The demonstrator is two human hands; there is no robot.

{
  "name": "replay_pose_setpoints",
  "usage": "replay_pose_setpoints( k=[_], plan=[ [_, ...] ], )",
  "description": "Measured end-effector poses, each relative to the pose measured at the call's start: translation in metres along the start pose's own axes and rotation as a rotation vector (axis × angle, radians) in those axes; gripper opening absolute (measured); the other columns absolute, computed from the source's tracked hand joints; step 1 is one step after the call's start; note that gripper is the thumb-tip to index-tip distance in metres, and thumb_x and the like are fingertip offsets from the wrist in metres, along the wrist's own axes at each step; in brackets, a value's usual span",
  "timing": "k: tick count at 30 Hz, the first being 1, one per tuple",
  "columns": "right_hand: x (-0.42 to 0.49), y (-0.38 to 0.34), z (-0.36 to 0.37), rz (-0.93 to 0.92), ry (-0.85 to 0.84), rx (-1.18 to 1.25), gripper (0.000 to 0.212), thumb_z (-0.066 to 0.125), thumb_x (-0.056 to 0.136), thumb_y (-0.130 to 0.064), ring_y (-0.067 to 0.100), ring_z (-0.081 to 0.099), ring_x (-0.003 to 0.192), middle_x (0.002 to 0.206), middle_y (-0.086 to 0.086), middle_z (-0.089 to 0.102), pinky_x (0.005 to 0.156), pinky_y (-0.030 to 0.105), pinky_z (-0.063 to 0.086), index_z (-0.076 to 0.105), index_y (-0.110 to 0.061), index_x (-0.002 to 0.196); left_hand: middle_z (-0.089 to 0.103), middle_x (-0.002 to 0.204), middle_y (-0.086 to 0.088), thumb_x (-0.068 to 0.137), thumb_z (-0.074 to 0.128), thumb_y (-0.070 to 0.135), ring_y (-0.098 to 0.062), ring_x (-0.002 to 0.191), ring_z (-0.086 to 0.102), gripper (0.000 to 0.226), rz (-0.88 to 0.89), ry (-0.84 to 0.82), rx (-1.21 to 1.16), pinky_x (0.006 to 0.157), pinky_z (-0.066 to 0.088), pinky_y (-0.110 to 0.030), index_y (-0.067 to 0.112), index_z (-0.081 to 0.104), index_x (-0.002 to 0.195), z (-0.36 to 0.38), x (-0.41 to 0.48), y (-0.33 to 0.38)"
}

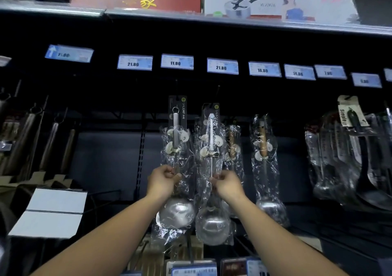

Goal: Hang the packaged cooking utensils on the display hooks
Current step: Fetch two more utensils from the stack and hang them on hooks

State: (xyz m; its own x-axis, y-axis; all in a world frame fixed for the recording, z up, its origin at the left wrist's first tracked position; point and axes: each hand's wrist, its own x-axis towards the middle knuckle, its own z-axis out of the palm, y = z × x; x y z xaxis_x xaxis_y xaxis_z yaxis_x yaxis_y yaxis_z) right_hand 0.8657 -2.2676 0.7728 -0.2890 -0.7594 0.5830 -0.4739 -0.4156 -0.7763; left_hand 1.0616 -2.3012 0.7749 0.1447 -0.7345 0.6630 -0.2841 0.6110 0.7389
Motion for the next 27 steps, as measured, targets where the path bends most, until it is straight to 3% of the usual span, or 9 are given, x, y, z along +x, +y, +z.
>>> replay_pose_setpoints(
  k=[6,9,14,18,20,22,24,27],
  plan=[
    [-0.004,-0.004,-0.005,-0.020,-0.004,0.032,0.044,0.073,0.090,-0.023,0.009,0.052,0.065,0.106,0.008,0.069,0.065,0.027,0.046,0.058,-0.002,0.125,0.072,0.079,-0.002,0.083,0.080,0.022,-0.020,0.070,0.069,0.018,0.024,0.009,0.022,0.065,0.054,-0.029,0.016,0.063,0.088,-0.008,-0.008,0.006],
    [-0.010,-0.007,-0.008,-0.017,-0.021,0.015,0.042,0.072,0.090,-0.026,0.008,0.051,0.055,0.098,0.006,0.068,0.051,0.022,0.045,0.057,-0.004,0.124,0.071,0.079,0.001,0.084,0.079,0.023,-0.013,0.067,0.065,0.018,0.032,0.018,0.039,0.058,0.047,-0.024,0.016,0.063,0.089,-0.012,-0.016,0.013],
    [-0.021,-0.012,-0.017,0.020,-0.054,0.043,0.036,0.073,0.089,-0.026,0.012,0.054,0.061,0.097,0.006,0.068,0.051,0.021,0.048,0.058,-0.008,0.116,0.070,0.088,0.001,0.082,0.080,0.030,-0.015,0.083,0.066,0.028,0.052,0.045,0.068,0.067,0.050,-0.027,0.015,0.063,0.098,-0.020,-0.026,0.019],
    [-0.029,-0.015,-0.031,-0.005,-0.019,0.003,0.031,0.073,0.089,-0.025,0.015,0.063,0.083,0.101,0.003,0.066,0.075,0.033,0.056,0.056,-0.012,0.110,0.069,0.092,0.001,0.083,0.080,0.029,-0.015,0.086,0.066,0.032,0.086,0.080,0.096,0.072,0.053,-0.028,0.012,0.063,0.103,-0.030,-0.039,0.025],
    [-0.035,-0.017,-0.037,-0.006,-0.007,-0.032,0.032,0.074,0.088,-0.026,0.015,0.064,0.090,0.104,0.003,0.066,0.080,0.034,0.055,0.059,-0.009,0.110,0.068,0.092,0.001,0.083,0.080,0.028,-0.012,0.083,0.065,0.030,0.102,0.099,0.137,0.066,0.048,-0.019,0.012,0.063,0.103,-0.036,-0.046,0.029],
    [-0.042,-0.016,-0.042,0.005,-0.009,-0.050,0.035,0.075,0.087,-0.026,0.015,0.064,0.089,0.106,0.004,0.067,0.070,0.028,0.052,0.059,-0.008,0.113,0.068,0.094,0.002,0.084,0.079,0.026,-0.007,0.079,0.062,0.030,0.113,0.117,0.178,0.063,0.044,-0.013,0.013,0.063,0.105,-0.042,-0.054,0.033],
    [-0.051,-0.015,-0.047,0.019,-0.029,-0.084,0.040,0.075,0.087,-0.026,0.016,0.065,0.092,0.108,0.004,0.067,0.065,0.026,0.048,0.058,-0.008,0.118,0.069,0.095,0.002,0.084,0.079,0.026,-0.009,0.082,0.064,0.031,0.120,0.126,0.204,0.073,0.051,-0.019,0.012,0.065,0.108,-0.047,-0.063,0.035],
    [-0.065,-0.011,-0.052,0.031,-0.061,-0.163,0.057,0.075,0.086,-0.030,0.022,0.062,0.104,0.122,0.009,0.065,0.084,0.033,0.050,0.053,-0.004,0.131,0.069,0.096,0.001,0.085,0.078,0.025,-0.013,0.086,0.066,0.032,0.118,0.121,0.242,0.082,0.054,-0.026,0.010,0.066,0.110,-0.053,-0.079,0.037]
  ],
)
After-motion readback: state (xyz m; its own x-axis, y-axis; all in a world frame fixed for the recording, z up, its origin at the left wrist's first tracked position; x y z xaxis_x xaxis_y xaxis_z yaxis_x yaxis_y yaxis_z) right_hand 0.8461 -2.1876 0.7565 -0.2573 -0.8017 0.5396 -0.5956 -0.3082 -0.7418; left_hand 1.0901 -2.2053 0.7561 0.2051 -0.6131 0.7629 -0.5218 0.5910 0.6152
